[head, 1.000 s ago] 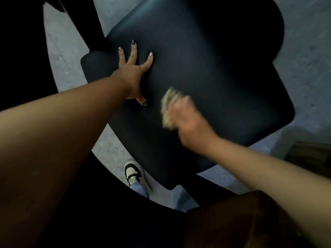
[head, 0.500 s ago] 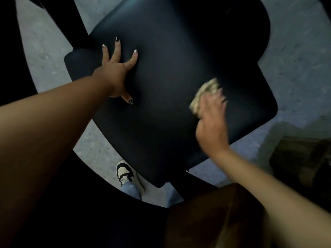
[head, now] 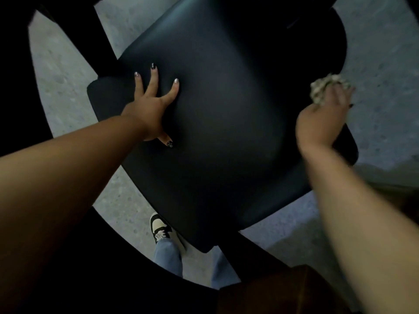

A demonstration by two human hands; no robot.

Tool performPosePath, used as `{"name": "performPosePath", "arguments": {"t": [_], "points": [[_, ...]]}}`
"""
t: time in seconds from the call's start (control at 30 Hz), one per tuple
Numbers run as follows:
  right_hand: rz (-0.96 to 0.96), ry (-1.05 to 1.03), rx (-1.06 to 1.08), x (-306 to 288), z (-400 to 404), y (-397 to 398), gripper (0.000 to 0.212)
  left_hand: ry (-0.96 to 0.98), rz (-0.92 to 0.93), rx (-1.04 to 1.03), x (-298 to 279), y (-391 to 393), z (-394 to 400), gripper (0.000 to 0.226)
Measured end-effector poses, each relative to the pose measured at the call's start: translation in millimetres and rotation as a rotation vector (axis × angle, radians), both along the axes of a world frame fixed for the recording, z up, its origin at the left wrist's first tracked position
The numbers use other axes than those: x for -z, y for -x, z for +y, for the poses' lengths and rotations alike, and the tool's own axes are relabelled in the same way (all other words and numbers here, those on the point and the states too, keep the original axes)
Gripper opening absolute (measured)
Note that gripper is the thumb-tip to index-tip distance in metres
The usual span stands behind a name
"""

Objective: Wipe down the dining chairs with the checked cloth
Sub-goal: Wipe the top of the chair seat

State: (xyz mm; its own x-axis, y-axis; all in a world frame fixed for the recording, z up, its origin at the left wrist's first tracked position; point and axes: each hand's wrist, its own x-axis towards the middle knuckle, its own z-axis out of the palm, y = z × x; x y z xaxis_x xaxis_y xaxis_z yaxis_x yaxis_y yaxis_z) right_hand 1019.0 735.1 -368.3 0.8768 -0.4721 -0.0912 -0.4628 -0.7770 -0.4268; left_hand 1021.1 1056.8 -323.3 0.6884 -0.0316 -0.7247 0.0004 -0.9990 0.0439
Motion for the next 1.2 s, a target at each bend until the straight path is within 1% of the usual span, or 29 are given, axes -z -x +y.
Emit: {"name": "performPosePath", "arguments": {"t": [0.03,0.07,0.1,0.13,0.2,0.23,0.27,0.3,0.33,0.4,0.43,0.5,0.53,0.57,0.6,0.63,0.7,0.73,0.77,0.8,0.9,0.93,0.97,1.0,1.03,1.07,1.13,1.17,1.2], "points": [[-0.015,-0.002,-0.052,3.9,28.3,15.1,0.061,-0.005,0.003,0.008,0.2,-0.8,0.4,0.145],[-0.038,-0.037,-0.237,8.0,57.7,37.8,0.058,-0.011,0.006,0.021,0.3,-1.9,0.8,0.145],[-0.075,-0.082,-0.552,10.7,86.9,68.0,0.052,-0.018,0.009,0.032,0.1,-2.5,1.7,0.145],[-0.136,-0.154,-0.934,11.6,110.2,100.6,0.046,-0.026,0.013,0.041,-0.2,-2.9,2.6,0.145],[-0.166,-0.234,-1.663,5.5,119.3,137.6,0.042,-0.037,0.02,0.055,-0.3,-2.8,2.9,0.145],[-0.144,-0.196,-1.881,9.3,107.9,130.8,0.041,-0.042,0.018,0.064,0.2,-3.0,2.9,0.145],[-0.14,-0.168,-1.961,12.6,93.9,107.4,0.039,-0.047,0.012,0.071,0.9,-3.2,3.0,0.144],[-0.171,-0.153,-1.904,11.0,83.5,77.6,0.036,-0.052,0.007,0.076,1.3,-2.8,3.5,0.144],[-0.223,-0.146,-1.748,13.8,73.0,45.0,0.032,-0.052,0.004,0.08,1.8,-2.6,3.8,0.143],[-0.294,-0.076,-1.278,14.9,48.1,-24.5,0.033,-0.046,0.004,0.08,3.3,-2.3,4.3,0.143],[-0.257,-0.044,-1.016,13.5,36.6,-51.9,0.04,-0.043,0.009,0.077,3.8,-2.0,4.7,0.144],[-0.08,-0.024,-0.48,11.1,38.6,-75.9,0.06,-0.038,0.012,0.072,4.6,-2.1,4.7,0.144],[-0.016,-0.001,-0.35,9.7,53.6,-71.4,0.065,-0.036,0.016,0.066,4.3,-2.3,4.3,0.144],[-0.029,0.036,-0.368,11.7,71.9,-56.2,0.067,-0.034,0.023,0.061,3.4,-2.5,3.5,0.144],[-0.09,0.057,-0.518,16.6,90.0,-33.7,0.063,-0.035,0.026,0.06,2.6,-2.2,3.2,0.144],[-0.149,0.044,-0.78,17.9,105.9,-4.4,0.055,-0.038,0.024,0.064,1.5,-2.2,3.4,0.143],[-0.192,-0.06,-1.415,13.4,109.6,47.3,0.041,-0.036,0.025,0.065,-0.7,-1.6,3.0,0.142],[-0.198,-0.065,-1.595,10.3,94.7,48.6,0.039,-0.032,0.025,0.064,-1.0,-1.4,2.6,0.142],[-0.212,-0.049,-1.603,9.8,74.3,35.0,0.039,-0.026,0.021,0.064,-0.1,-1.4,2.3,0.142],[-0.234,-0.023,-1.445,10.2,55.8,13.6,0.04,-0.022,0.018,0.064,0.4,-1.6,2.0,0.142],[-0.088,0.064,-0.615,9.4,15.7,-54.4,0.055,-0.026,0.019,0.063,0.0,-1.8,3.6,0.141],[-0.045,0.084,-0.41,9.9,19.3,-63.3,0.061,-0.026,0.022,0.067,0.1,-1.9,3.5,0.141],[-0.027,0.097,-0.311,11.1,36.8,-60.5,0.064,-0.024,0.026,0.067,-0.3,-1.9,3.0,0.141],[-0.025,0.101,-0.315,14.4,59.4,-47.6,0.065,-0.024,0.029,0.064,-0.5,-2.0,2.6,0.141],[-0.056,0.118,-0.416,20.0,83.3,-25.1,0.063,-0.025,0.028,0.062,-0.8,-2.1,2.7,0.141],[-0.127,0.129,-0.617,22.5,106.0,5.2,0.057,-0.027,0.027,0.06,-1.3,-1.9,2.8,0.141],[-0.232,0.051,-1.22,19.0,130.9,73.2,0.045,-0.029,0.024,0.06,-1.4,-1.8,2.8,0.141],[-0.213,-0.007,-1.506,12.4,129.9,93.5,0.043,-0.031,0.022,0.061,-1.4,-1.7,3.3,0.141],[-0.197,-0.064,-1.691,9.0,118.7,94.8,0.039,-0.033,0.022,0.064,-1.3,-2.0,3.2,0.141]]}}
